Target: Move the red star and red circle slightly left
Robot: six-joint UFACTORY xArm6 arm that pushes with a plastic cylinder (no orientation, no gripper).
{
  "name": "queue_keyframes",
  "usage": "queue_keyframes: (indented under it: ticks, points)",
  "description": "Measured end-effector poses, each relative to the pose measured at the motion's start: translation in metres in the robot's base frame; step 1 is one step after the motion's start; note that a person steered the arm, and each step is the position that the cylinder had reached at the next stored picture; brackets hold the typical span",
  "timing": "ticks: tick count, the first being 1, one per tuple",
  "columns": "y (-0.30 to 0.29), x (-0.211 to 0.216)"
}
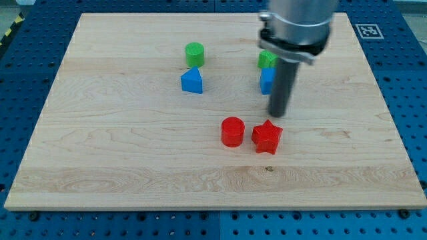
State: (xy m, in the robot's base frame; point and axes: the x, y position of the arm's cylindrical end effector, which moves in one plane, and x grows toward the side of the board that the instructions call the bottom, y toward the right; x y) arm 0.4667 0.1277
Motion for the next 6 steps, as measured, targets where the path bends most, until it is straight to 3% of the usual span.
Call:
queue_keyframes:
  ticks: [1, 3, 6]
  points:
    - [0.026, 0.017]
    - [-0.026, 0.07]
    - [-0.052, 0.063]
